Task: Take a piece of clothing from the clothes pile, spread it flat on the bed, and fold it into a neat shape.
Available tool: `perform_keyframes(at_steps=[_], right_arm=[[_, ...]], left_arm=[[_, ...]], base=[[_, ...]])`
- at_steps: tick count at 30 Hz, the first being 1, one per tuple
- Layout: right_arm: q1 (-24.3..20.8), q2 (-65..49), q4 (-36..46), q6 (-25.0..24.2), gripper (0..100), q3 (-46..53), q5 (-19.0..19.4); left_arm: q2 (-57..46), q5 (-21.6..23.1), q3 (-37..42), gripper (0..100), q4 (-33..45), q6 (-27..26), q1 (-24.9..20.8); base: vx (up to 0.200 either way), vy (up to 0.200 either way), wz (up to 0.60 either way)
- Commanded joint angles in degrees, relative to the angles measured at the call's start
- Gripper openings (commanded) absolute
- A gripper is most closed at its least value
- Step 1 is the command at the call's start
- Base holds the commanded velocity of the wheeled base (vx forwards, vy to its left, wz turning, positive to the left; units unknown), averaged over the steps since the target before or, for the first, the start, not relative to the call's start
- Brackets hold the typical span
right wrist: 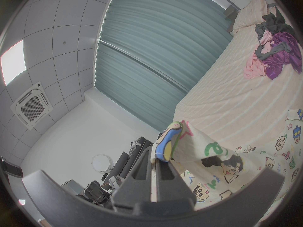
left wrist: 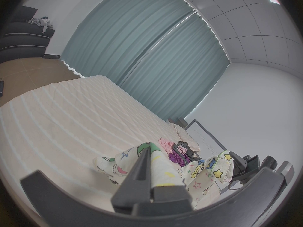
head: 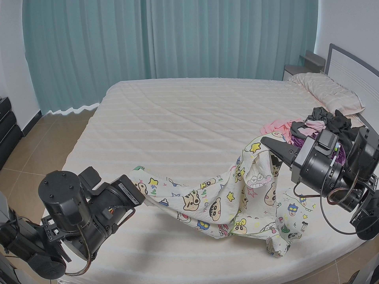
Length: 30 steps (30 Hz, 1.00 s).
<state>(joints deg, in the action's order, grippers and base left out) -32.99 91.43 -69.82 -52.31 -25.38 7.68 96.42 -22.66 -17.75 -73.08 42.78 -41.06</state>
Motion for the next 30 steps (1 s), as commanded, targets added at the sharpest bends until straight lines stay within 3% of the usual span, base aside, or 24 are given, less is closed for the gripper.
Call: perform_keyframes(at_steps=[1, 12, 20, 30], right_arm=[[0.1, -0.5, 0.1, 0.0, 0, 0.1, 0.1], [0.6, -4.6, 0.8, 3.2, 0, 2.7, 0.0], [0.5, -11.3, 4.7, 6.3, 0, 2.8, 0.0], [-1.4, -24.8, 8.8, 11.0, 0, 2.1, 0.1]], left_arm=[[0.2, 0.0, 0.1, 0, 0.0, -0.1, -0.1], [-1.1, 0.1, -0.1, 0, 0.0, -1.4, -1.0], [-7.5, 0.1, 0.2, 0, 0.6, -2.3, -1.0], [-20.6, 0.1, -0.1, 0, 7.6, -5.7, -1.0]], base=[[-0.2, 0.0, 0.0], [-0.2, 0.0, 0.0], [-0.2, 0.0, 0.0], [0.0, 0.0, 0.0]])
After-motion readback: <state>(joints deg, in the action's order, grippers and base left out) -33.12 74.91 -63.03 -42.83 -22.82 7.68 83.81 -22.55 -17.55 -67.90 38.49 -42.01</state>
